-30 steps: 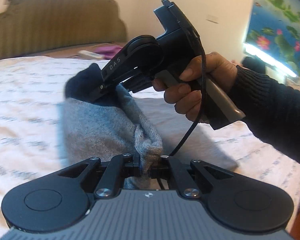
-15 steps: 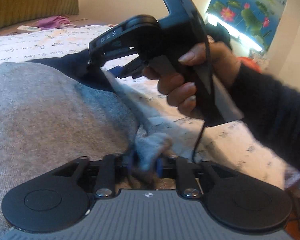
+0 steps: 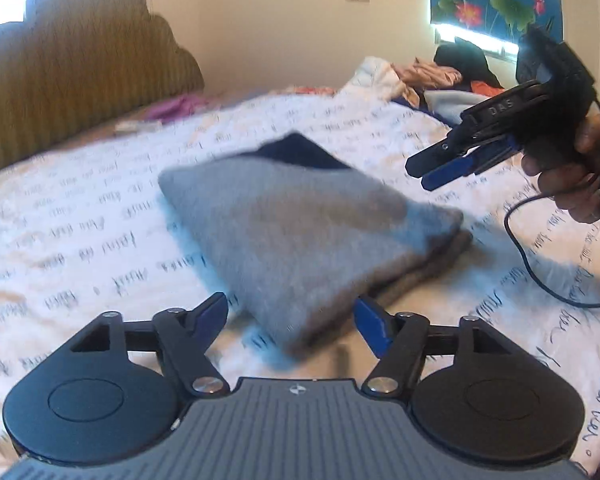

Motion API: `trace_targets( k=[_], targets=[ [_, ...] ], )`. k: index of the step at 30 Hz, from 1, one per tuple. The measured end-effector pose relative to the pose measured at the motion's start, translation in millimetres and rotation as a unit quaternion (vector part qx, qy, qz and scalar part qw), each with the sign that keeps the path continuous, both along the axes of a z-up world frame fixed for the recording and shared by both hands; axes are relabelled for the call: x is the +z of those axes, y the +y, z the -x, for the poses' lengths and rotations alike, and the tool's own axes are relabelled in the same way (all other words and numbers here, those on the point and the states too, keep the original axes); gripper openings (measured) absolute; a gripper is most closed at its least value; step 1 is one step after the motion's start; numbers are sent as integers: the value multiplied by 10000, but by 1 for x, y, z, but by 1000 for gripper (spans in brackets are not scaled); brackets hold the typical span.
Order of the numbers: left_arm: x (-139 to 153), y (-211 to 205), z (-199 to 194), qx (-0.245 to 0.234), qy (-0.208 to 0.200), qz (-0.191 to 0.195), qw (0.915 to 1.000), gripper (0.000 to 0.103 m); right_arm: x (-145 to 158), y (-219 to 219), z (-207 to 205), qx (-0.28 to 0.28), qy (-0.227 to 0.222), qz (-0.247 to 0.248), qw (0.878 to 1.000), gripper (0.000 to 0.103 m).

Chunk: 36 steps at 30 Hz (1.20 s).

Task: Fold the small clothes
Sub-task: 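Release the sweater with the left gripper and lay the navy part down with the right gripper, then grasp the folded sweater edge with the left gripper while the right gripper grasps the navy sleeve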

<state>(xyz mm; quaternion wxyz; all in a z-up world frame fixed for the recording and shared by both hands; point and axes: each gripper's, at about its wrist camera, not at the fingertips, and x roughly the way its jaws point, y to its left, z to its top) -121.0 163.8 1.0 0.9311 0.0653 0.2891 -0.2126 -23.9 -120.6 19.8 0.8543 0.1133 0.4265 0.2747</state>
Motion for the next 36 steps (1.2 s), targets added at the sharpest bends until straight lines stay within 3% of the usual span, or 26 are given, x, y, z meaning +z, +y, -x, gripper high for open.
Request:
trace_targets(
  k=[2,4,7,10,12,13,15,17,20,22,24,25,26,28,30,33,36],
  targets=[
    [-8,0,5,-9,31,-89,10000,67,-2,5,3,92,28,157,9998,39],
    [-14,-4,2,62,88,-216,9997,56,-3,9,6,245,53,254,9994,33],
    [-15,2,-4,230,202,-117,9995,48,-8,16,8,340,115,491,9981,33],
    [-15,-2,-13,371,246,-97,9990,47,-17,18,4,351,259,544,9976,32],
    [-11,-4,-14,471,226,-70,9986,43,-20,19,2,435,365,467,9973,6],
    [-9,-4,-15,478,222,2,9986,30,-20,18,3,460,365,434,9973,6],
    [-4,-1,-16,490,234,181,9984,19,-10,15,11,551,196,402,9975,5],
    [1,8,-16,592,284,387,9971,16,-5,7,17,463,146,457,9978,5],
    [-10,23,-23,738,783,610,9923,16,-33,-1,12,317,633,359,9968,5],
    [-18,24,-23,781,915,665,9905,15,-33,-2,15,196,566,86,9982,6],
    [-14,22,-21,660,873,623,9920,18,-23,-6,16,176,494,-194,9984,16],
    [-11,25,-20,585,931,700,9915,25,-17,-10,15,159,425,-281,9986,33],
    [-8,31,-18,464,1021,844,9901,25,-9,-15,12,88,287,-351,9989,53],
    [1,43,-12,298,1034,1046,9887,28,7,-29,3,-157,-83,-613,9980,70],
    [14,56,-7,17,1018,1361,9854,38,18,-34,-17,-346,-205,-925,9949,70],
    [32,66,-16,179,767,1701,9823,59,20,-29,-63,-515,-205,-1141,9919,68],
    [40,65,-46,548,529,2012,9766,61,9,-11,-111,-662,80,-1215,9903,59]
  ],
)
